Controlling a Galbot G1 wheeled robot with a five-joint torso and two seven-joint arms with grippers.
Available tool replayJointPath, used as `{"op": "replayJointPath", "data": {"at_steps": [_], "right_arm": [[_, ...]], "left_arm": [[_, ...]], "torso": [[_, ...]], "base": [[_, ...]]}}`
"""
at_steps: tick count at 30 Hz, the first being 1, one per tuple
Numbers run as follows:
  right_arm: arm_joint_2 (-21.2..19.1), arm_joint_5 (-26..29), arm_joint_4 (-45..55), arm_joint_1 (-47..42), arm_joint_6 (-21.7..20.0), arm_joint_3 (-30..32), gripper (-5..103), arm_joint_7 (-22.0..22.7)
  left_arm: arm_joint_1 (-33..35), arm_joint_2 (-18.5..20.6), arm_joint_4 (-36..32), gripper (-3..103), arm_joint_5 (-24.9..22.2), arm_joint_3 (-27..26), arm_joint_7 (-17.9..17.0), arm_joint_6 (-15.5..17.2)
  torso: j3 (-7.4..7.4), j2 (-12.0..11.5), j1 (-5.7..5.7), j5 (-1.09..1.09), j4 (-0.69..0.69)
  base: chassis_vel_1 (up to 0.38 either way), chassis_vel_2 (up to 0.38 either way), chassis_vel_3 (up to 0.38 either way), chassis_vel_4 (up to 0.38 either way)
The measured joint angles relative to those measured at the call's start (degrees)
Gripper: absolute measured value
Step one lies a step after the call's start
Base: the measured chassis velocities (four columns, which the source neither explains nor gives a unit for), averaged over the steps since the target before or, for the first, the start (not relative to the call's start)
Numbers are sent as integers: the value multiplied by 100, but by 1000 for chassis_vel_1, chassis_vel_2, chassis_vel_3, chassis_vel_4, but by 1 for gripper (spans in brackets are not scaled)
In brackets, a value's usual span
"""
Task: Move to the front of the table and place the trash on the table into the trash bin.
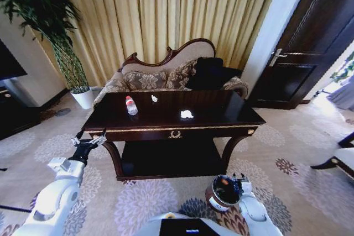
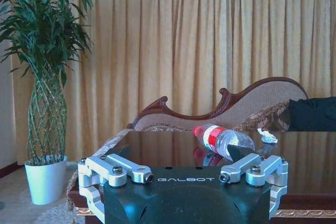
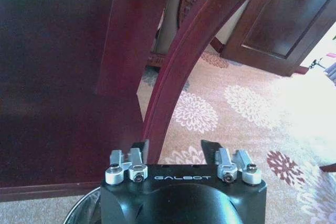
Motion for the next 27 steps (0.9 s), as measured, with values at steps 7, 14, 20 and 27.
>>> {"op": "replayJointPath", "data": {"at_steps": [7, 14, 20, 27], "right_arm": [[-303, 838, 848, 201, 511, 29, 89, 156], [-1095, 2322, 2539, 347, 112, -27, 100, 430], [-1573, 3001, 3485, 167, -335, 13, 100, 123], [-1803, 3099, 3681, 197, -428, -100, 100, -104]], "left_arm": [[-43, -37, 2, 100, 13, 22, -16, 3], [-85, -119, -82, 100, 84, 110, -201, 11], [-105, -118, -130, 100, 91, 129, -250, 30], [-102, -26, -172, 100, 107, 162, -298, 41]], "torso": [[0, 0, 0, 0, 2], [0, 0, 0, -1, 1], [0, 0, 0, -1, 0], [0, 0, 0, 0, 0]], "base": [[0, 0, 0, 0], [0, 0, 0, 0], [0, 0, 0, 0], [0, 0, 0, 0]]}}
